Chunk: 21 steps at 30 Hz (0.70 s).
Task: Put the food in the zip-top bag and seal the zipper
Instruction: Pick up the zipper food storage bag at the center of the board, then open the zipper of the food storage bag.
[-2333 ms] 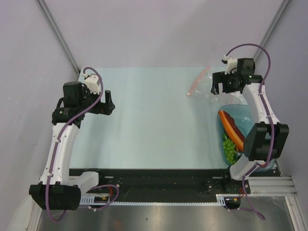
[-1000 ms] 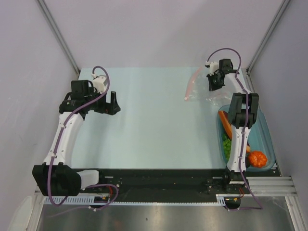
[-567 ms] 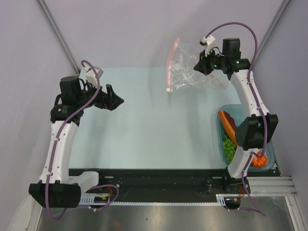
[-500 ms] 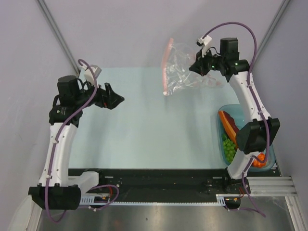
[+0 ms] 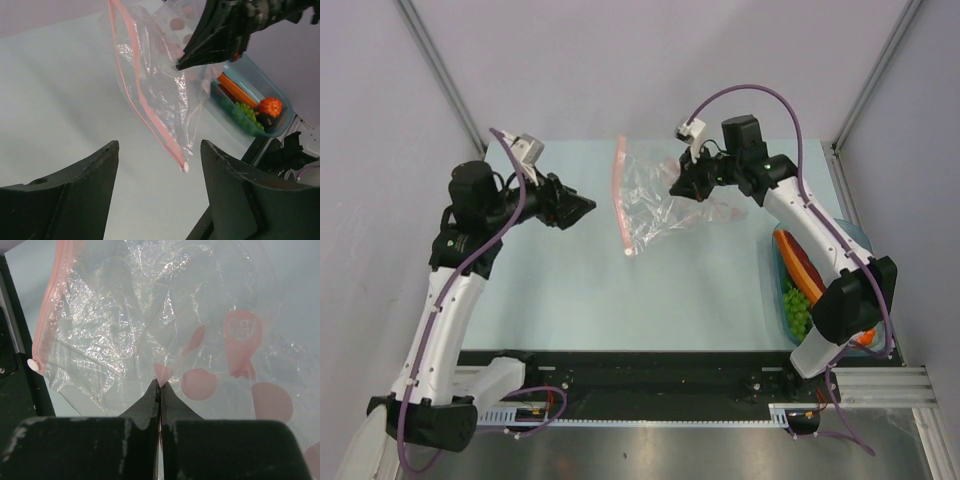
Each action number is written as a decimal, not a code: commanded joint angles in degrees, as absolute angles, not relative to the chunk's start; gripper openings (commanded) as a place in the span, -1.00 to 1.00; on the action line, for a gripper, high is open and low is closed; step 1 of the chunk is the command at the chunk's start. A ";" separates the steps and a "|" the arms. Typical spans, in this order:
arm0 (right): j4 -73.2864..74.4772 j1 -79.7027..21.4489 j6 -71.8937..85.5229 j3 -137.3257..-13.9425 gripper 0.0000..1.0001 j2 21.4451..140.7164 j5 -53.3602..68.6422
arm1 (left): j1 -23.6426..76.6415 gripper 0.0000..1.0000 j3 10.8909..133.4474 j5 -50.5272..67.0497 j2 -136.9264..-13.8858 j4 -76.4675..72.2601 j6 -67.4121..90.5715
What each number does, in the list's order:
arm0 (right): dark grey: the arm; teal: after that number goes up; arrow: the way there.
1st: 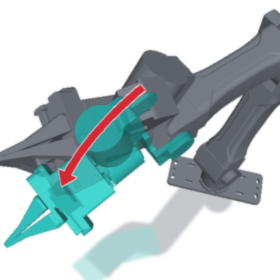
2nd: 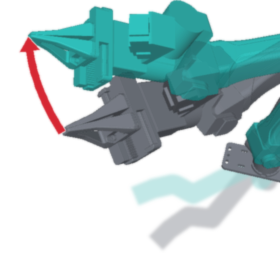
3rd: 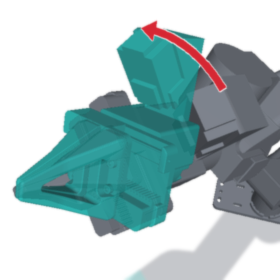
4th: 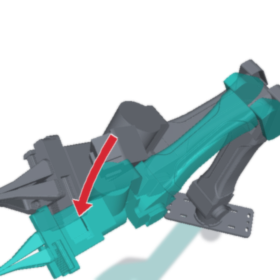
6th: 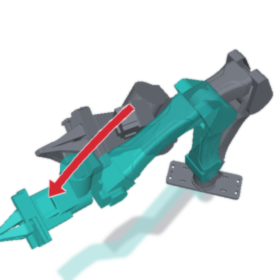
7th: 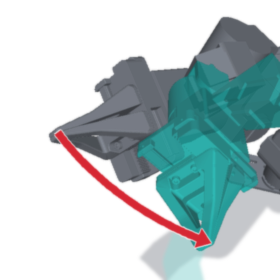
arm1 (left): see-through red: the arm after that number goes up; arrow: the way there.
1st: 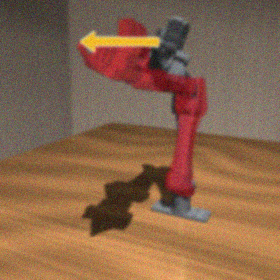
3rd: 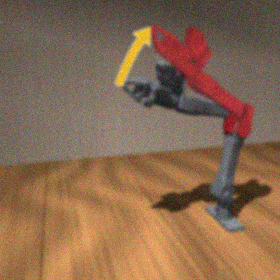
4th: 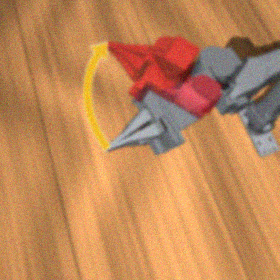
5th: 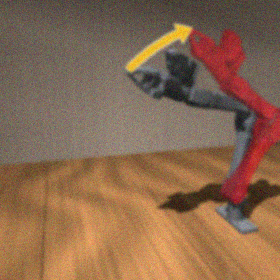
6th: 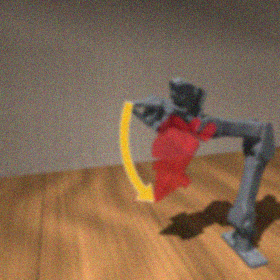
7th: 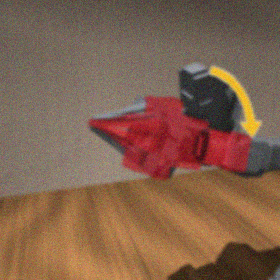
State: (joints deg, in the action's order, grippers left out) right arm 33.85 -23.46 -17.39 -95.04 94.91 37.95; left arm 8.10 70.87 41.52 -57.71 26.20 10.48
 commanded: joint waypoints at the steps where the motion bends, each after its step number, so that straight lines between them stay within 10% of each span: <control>1: 30.67 -26.45 -16.17 -94.40 -1.00 89.57 36.48 | 10.54 0.39 68.30 35.69 -59.68 26.11 9.58; 21: 31.38 -29.09 -18.28 -92.90 -1.00 88.42 36.47 | 11.16 0.29 58.19 43.68 -55.90 13.89 18.28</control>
State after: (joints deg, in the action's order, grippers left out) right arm 33.08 -28.62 -17.26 -93.43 90.21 36.82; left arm 10.76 59.88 39.13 -59.64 21.78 13.17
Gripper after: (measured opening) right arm 0.009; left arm 0.637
